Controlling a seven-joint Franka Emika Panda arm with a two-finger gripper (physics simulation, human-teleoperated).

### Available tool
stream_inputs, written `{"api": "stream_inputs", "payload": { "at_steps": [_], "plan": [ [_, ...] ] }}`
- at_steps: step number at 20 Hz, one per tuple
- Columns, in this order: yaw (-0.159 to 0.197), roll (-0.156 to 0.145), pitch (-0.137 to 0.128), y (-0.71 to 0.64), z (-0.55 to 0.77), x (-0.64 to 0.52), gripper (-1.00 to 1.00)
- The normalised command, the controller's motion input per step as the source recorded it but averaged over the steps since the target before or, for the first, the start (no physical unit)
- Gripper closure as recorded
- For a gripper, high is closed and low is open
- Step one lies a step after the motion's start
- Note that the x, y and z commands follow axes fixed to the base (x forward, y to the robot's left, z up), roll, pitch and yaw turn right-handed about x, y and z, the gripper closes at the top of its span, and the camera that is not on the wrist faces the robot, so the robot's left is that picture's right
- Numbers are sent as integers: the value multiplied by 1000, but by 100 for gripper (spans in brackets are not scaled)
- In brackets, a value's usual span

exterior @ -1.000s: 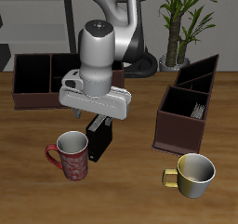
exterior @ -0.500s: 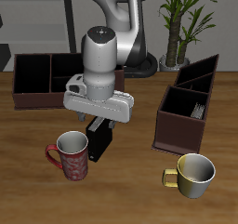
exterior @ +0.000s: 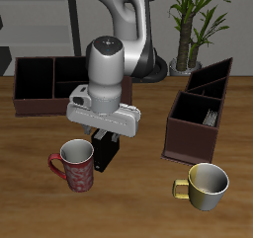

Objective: Place the yellow book into the left desk caddy's right compartment and place the black book into the left desk caddy's back compartment

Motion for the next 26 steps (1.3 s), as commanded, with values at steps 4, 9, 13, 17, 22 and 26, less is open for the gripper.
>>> {"api": "stream_inputs", "payload": {
  "at_steps": [4, 9, 13, 17, 22, 26],
  "plan": [
    [-25, 0, -2, 21, -55, 1, 100],
    [-19, -8, 8, -7, -85, 13, 100],
    [2, -16, -1, -16, 82, -15, 100],
    [6, -32, -1, 52, 336, -132, 100],
    [50, -12, -9, 134, 462, -264, 100],
    [42, -35, 5, 101, 654, -295, 100]
  ]
}}
